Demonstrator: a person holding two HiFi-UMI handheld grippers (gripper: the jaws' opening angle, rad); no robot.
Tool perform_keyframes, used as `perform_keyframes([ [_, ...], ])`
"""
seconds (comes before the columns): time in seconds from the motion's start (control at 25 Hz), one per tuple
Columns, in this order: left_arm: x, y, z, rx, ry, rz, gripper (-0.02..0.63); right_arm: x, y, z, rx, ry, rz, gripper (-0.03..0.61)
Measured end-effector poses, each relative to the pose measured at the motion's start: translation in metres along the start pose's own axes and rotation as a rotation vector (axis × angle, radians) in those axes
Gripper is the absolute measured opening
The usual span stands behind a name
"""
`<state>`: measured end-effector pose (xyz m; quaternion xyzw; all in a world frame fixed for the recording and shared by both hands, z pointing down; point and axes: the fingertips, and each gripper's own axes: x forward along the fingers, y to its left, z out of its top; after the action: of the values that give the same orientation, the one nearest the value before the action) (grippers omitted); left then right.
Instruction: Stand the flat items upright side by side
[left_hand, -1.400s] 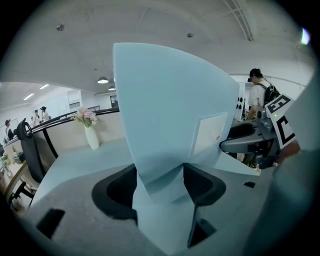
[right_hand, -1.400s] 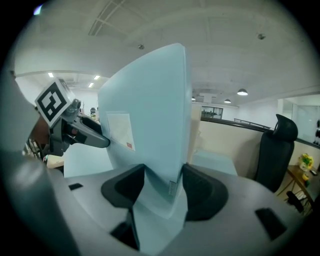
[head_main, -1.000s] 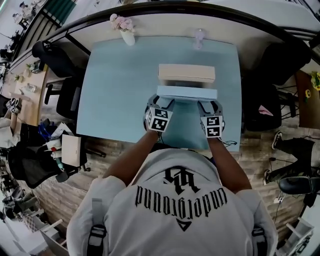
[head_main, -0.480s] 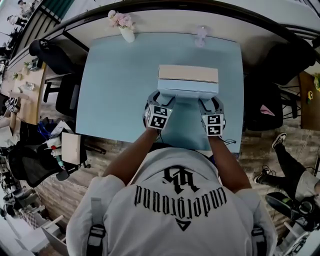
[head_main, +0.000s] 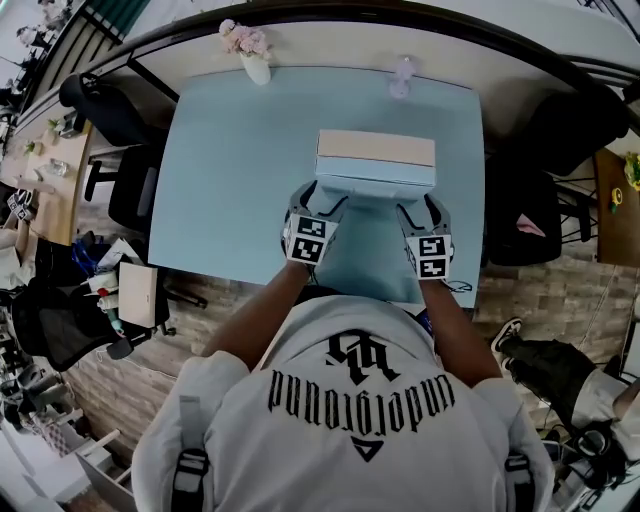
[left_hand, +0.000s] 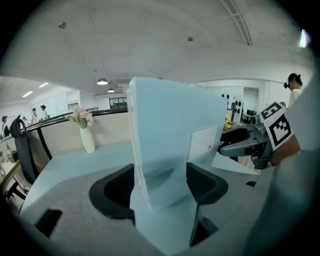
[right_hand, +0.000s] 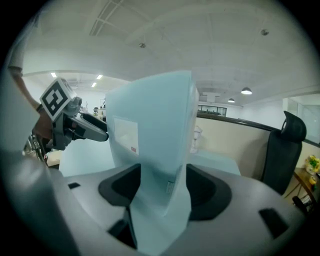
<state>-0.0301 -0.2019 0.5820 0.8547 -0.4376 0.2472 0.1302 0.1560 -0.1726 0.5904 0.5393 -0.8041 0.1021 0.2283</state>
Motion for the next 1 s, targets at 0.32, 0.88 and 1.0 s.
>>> perform_keyframes([
  [0.32, -0.063, 0.002, 0.031, -0.026, -0.151, 0.037, 0.334, -0.071, 0.008, 0.065, -0.053, -0.168, 0.018, 0.282],
  [0.88, -0.152, -0.020, 0.064, 0.020, -0.347, 0.072, 0.182, -0.139, 0.042, 0.118, -0.101, -0.329, 0.093, 0.177],
  [1.0, -0.174, -0.025, 0.069, 0.008, -0.368, 0.065, 0.096, -0.158, 0.054, 0.129, -0.119, -0.361, 0.116, 0.128],
])
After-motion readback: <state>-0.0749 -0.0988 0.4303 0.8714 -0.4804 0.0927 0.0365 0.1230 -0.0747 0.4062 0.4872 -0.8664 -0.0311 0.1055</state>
